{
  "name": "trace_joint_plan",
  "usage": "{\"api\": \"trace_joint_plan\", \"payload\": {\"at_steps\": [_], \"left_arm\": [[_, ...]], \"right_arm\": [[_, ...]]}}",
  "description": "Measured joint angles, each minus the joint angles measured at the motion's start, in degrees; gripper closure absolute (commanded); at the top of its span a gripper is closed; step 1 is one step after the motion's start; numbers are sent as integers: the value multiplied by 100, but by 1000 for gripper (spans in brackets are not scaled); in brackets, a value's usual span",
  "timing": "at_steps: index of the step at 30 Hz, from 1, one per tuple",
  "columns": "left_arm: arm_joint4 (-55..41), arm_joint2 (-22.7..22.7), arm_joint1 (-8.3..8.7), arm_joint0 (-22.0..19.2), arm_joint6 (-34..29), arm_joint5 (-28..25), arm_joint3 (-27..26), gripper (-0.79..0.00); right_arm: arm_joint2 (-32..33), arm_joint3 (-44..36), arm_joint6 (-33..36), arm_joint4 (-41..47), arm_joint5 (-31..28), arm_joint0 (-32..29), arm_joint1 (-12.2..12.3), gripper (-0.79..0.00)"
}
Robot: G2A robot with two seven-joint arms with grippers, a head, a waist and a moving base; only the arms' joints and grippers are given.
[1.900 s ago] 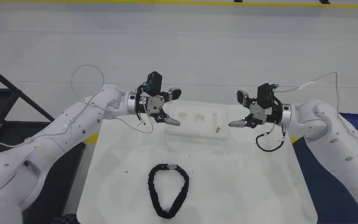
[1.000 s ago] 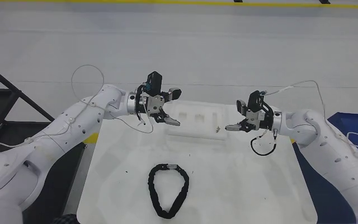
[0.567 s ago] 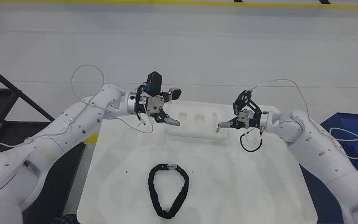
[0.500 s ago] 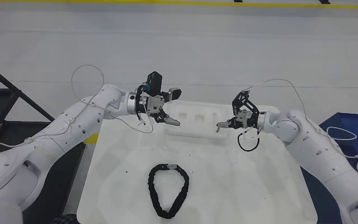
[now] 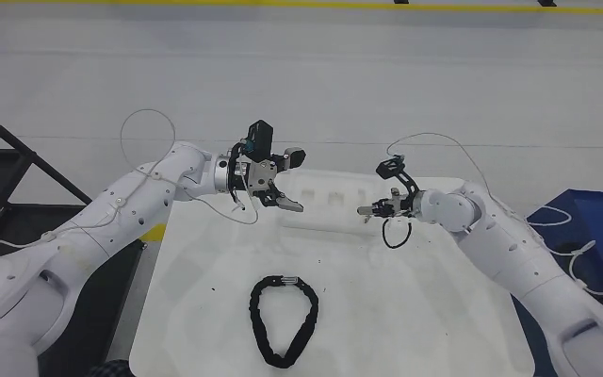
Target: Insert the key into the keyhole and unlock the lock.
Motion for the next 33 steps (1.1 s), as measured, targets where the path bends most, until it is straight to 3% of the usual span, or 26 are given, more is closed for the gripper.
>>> {"api": "trace_joint_plan", "payload": {"at_steps": [7, 15, 33], "left_arm": [[0, 0, 0, 0, 0, 0, 0, -785], [0, 0, 0, 0, 0, 0, 0, -785], [0, 0, 0, 0, 0, 0, 0, -785]], "right_arm": [[-281, 291, 258, 31, 1046, 154, -361, -785], [-520, 704, 352, -41, 1350, 307, -726, -785], [-510, 663, 357, -38, 1312, 272, -737, -785]]}}
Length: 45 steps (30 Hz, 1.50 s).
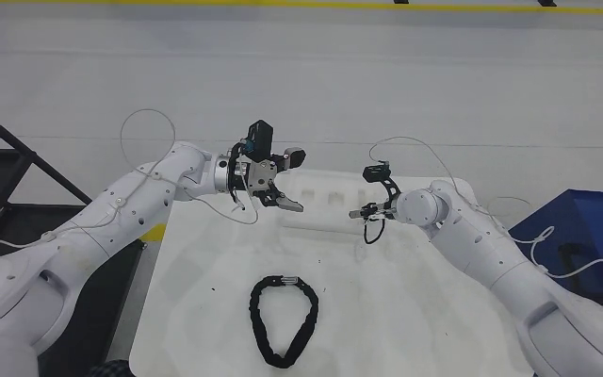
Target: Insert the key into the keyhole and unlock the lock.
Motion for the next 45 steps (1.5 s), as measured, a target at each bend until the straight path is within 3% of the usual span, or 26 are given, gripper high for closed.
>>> {"api": "trace_joint_plan", "payload": {"at_steps": [8, 19, 20, 22, 26, 28, 34, 40, 45], "left_arm": [[0, 0, 0, 0, 0, 0, 0, -785], [0, 0, 0, 0, 0, 0, 0, -785], [0, 0, 0, 0, 0, 0, 0, -785], [0, 0, 0, 0, 0, 0, 0, -785], [0, 0, 0, 0, 0, 0, 0, -785], [0, 0, 0, 0, 0, 0, 0, -785], [0, 0, 0, 0, 0, 0, 0, -785], [0, 0, 0, 0, 0, 0, 0, -785], [0, 0, 0, 0, 0, 0, 0, -785]], "right_arm": [[-56, -147, 648, -268, -272, 182, -115, -785], [-170, 416, 1000, -264, -422, 380, -446, -785], [-175, 458, 991, -273, -425, 389, -471, -773], [-179, 549, 975, -276, -412, 403, -527, -643], [-187, 698, 993, -296, -312, 425, -622, -511], [-187, 759, 994, -330, -242, 438, -664, -548], [-159, 836, 1031, -462, 24, 456, -745, -391], [-97, 837, 1129, -584, 235, 450, -781, -299], [-20, 875, 1185, -640, 319, 423, -795, -311]]}}
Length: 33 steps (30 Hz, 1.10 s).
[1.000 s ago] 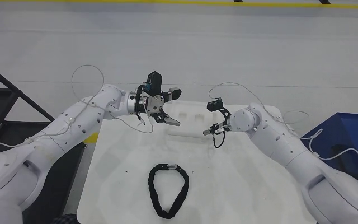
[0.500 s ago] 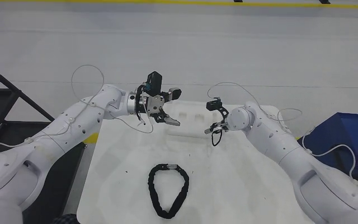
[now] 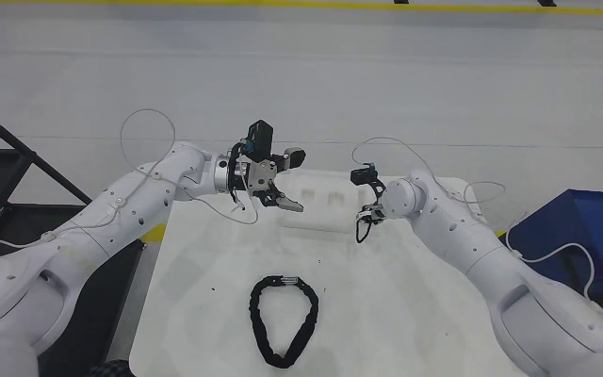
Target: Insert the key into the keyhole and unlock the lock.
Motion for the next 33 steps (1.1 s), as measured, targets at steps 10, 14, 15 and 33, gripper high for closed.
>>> {"api": "trace_joint_plan", "payload": {"at_steps": [10, 14, 15, 33], "left_arm": [[0, 0, 0, 0, 0, 0, 0, -785], [0, 0, 0, 0, 0, 0, 0, -785], [0, 0, 0, 0, 0, 0, 0, -785], [0, 0, 0, 0, 0, 0, 0, -785]], "right_arm": [[113, 121, -42, -105, 12, -63, -56, -139], [143, 156, -29, -164, 50, -68, -86, -114], [154, 166, -27, -178, 57, -71, -94, -123], [269, 479, -71, -341, 30, -123, -258, 0]]}}
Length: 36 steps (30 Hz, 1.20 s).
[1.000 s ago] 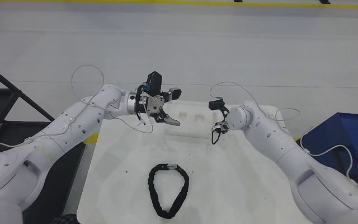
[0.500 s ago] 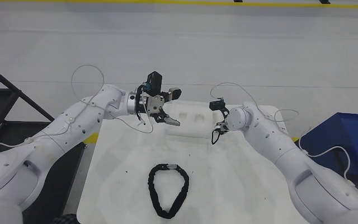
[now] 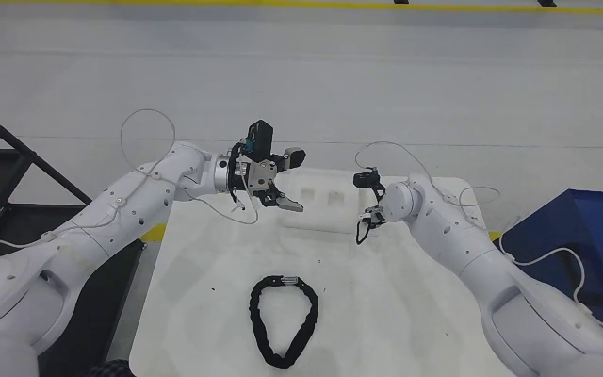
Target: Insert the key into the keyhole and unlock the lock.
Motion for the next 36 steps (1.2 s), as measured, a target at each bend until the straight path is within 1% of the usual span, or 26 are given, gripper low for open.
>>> {"api": "trace_joint_plan", "payload": {"at_steps": [9, 17, 23, 26, 31, 32, 36], "left_arm": [[0, 0, 0, 0, 0, 0, 0, -785], [0, 0, 0, 0, 0, 0, 0, -785], [0, 0, 0, 0, 0, 0, 0, -785], [0, 0, 0, 0, 0, 0, 0, -785], [0, 0, 0, 0, 0, 0, 0, -785], [0, 0, 0, 0, 0, 0, 0, -785], [0, 0, 0, 0, 0, 0, 0, -785]], "right_arm": [[77, -33, 18, -182, 9, 76, -46, 0], [295, -300, 29, -349, 8, 102, 41, 0], [735, -833, 81, -165, -325, -80, 248, 0], [1069, -1226, 171, 139, -649, -300, 398, 0], [1585, -2004, 337, 9, -854, -696, 679, 0], [1696, -2161, 381, 94, -986, -806, 722, 0], [2283, -2600, 562, 891, -1616, -1267, 922, 0]]}}
